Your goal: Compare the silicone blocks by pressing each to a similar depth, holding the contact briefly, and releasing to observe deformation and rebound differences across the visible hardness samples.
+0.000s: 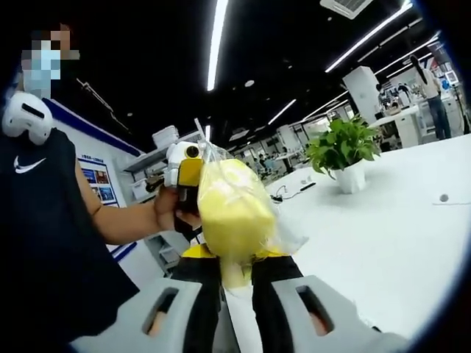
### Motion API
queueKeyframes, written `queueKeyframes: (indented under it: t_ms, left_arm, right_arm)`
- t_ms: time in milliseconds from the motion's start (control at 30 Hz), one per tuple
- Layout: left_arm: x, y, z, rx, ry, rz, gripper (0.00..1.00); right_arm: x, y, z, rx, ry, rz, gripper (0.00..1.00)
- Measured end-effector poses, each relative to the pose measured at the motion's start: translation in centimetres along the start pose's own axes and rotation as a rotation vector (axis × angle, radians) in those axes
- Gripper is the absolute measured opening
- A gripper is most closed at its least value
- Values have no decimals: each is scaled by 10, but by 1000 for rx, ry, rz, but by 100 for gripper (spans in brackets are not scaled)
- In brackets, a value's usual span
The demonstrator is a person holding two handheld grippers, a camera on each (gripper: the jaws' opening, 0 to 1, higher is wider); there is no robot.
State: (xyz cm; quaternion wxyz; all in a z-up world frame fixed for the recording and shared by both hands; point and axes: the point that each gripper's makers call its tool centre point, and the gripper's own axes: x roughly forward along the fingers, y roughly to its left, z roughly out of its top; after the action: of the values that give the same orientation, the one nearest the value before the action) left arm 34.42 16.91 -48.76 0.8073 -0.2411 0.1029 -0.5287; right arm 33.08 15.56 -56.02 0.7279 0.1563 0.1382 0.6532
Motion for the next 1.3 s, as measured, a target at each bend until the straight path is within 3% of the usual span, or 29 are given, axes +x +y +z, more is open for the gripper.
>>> queueKeyframes:
  t_ms: [1300]
  left_arm:
    - [3, 8, -5, 30, 31, 31, 0]
  right_arm:
    - [-4, -2, -5, 59, 95, -1, 0]
